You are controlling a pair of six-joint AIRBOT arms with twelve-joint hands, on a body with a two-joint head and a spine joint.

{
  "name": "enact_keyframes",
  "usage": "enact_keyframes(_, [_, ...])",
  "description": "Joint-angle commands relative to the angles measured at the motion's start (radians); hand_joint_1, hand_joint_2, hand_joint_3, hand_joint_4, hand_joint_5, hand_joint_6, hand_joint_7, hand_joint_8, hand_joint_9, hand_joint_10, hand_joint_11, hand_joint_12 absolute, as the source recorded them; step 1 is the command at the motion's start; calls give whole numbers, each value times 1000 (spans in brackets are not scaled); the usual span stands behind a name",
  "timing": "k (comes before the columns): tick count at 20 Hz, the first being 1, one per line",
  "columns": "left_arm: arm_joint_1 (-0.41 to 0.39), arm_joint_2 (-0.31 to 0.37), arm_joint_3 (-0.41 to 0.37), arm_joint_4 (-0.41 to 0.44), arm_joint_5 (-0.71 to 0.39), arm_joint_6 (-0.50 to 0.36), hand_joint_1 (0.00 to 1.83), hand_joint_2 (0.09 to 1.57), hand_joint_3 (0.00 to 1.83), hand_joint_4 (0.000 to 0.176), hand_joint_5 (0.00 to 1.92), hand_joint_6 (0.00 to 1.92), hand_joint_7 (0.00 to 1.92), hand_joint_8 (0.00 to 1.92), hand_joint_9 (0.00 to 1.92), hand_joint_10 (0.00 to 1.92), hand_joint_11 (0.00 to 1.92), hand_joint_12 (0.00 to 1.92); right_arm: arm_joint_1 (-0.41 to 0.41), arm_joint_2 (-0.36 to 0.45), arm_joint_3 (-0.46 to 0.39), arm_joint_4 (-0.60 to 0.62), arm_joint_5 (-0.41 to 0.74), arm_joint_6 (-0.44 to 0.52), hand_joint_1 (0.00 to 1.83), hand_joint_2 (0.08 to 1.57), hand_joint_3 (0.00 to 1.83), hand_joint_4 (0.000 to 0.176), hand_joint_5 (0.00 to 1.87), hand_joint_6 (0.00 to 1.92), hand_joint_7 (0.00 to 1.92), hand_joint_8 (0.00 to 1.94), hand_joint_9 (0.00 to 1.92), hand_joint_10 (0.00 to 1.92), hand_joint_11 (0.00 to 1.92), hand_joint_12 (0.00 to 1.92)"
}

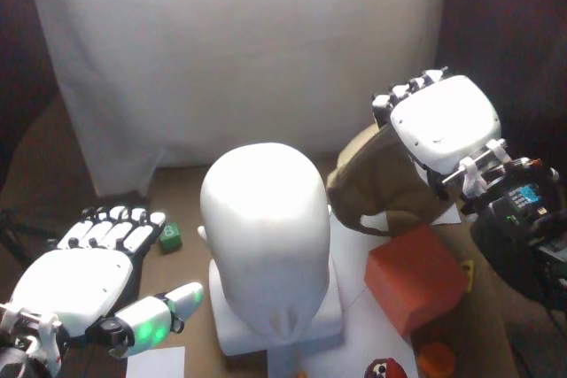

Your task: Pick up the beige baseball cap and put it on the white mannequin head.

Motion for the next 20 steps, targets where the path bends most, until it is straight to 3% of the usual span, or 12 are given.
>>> enact_keyframes(1, [-13, 7, 5, 41, -99, -5, 0, 1178, 0, 0, 112, 4, 87, 4, 56, 7, 0, 318, 19, 17, -24, -25, 141, 0, 1482, 1133, 0, 0, 863, 997, 876, 962, 897, 1216, 822, 1676])
enact_keyframes(6, [-16, 7, 8, 42, -93, -5, 0, 1177, 0, 0, 121, 2, 79, 0, 57, 3, 0, 292, 77, 94, -208, -25, 212, -75, 1472, 1159, 1, 0, 844, 1053, 729, 1086, 870, 1244, 840, 1701])
enact_keyframes(11, [-15, 7, 6, 37, -93, -5, 0, 1177, 0, 0, 136, 5, 101, 6, 66, 5, 0, 310, 155, 152, -375, -25, 276, -174, 1483, 1137, 0, 0, 825, 952, 913, 989, 899, 1216, 811, 1711])
enact_keyframes(14, [-14, 8, 5, 37, -93, -5, 0, 1177, 0, 0, 130, 1, 84, 2, 59, 1, 0, 285, 187, 158, -415, -26, 295, -204, 1484, 1133, 0, 0, 830, 949, 917, 967, 907, 1211, 816, 1702])
enact_keyframes(20, [-11, 8, 2, 37, -104, -5, 0, 1181, 1, 0, 106, 1, 85, 5, 45, 4, 0, 258, 226, 131, -412, -120, 271, -192, 1484, 1132, 0, 0, 835, 965, 918, 956, 909, 1208, 811, 1700])
